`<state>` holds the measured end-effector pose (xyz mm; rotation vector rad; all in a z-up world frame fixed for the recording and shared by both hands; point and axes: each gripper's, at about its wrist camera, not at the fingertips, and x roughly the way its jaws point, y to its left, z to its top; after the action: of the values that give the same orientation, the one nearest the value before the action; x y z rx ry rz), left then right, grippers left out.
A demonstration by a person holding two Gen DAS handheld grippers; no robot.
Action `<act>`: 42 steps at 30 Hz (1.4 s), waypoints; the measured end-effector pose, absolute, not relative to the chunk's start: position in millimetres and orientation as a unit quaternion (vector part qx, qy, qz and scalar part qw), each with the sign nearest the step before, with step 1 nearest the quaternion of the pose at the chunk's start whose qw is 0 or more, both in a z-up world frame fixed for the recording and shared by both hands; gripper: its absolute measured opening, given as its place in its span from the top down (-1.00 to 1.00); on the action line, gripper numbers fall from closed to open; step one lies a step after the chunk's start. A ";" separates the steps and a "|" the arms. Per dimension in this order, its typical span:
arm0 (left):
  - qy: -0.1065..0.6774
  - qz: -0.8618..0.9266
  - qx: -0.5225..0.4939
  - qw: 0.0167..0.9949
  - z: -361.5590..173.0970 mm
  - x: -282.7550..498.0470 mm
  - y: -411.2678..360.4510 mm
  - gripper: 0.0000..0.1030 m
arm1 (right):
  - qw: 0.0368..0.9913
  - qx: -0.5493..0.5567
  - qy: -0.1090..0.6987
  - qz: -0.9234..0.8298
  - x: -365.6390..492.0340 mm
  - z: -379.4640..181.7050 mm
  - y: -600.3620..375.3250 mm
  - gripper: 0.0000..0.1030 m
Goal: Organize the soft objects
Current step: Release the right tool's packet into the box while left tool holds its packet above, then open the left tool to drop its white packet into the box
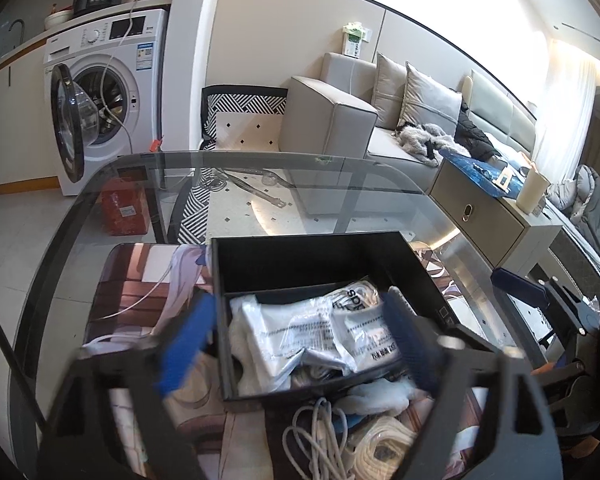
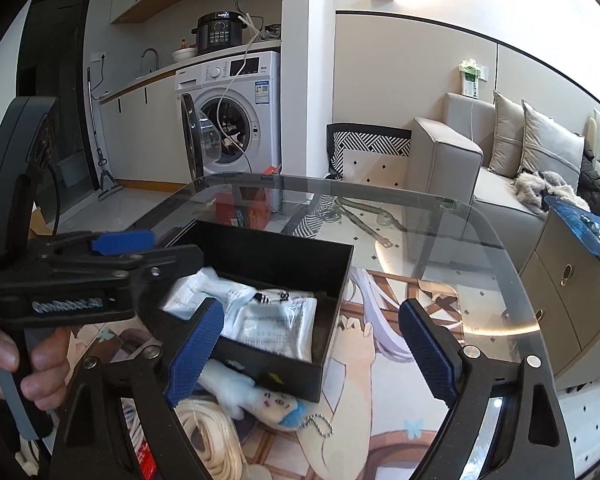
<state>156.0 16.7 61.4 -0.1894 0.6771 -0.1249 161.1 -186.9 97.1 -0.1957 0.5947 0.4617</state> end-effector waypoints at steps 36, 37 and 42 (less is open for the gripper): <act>0.360 -0.039 -0.059 0.930 21.8 64.5 22.4 -1.00 | 0.880 -0.116 0.358 0.291 103.2 50.1 -174.1 -0.99; 0.361 -0.038 -0.060 0.930 21.6 64.3 23.2 -1.00 | 0.878 -0.119 0.362 0.291 103.4 47.0 -172.5 -0.99; 0.362 -0.039 -0.064 0.929 22.0 64.1 24.6 -1.00 | 0.870 -0.128 0.377 0.289 104.2 33.0 -165.5 -0.99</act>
<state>64.1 24.6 22.0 -0.1316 0.7408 -0.0807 104.2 -165.5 33.0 -0.2684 0.7887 0.6047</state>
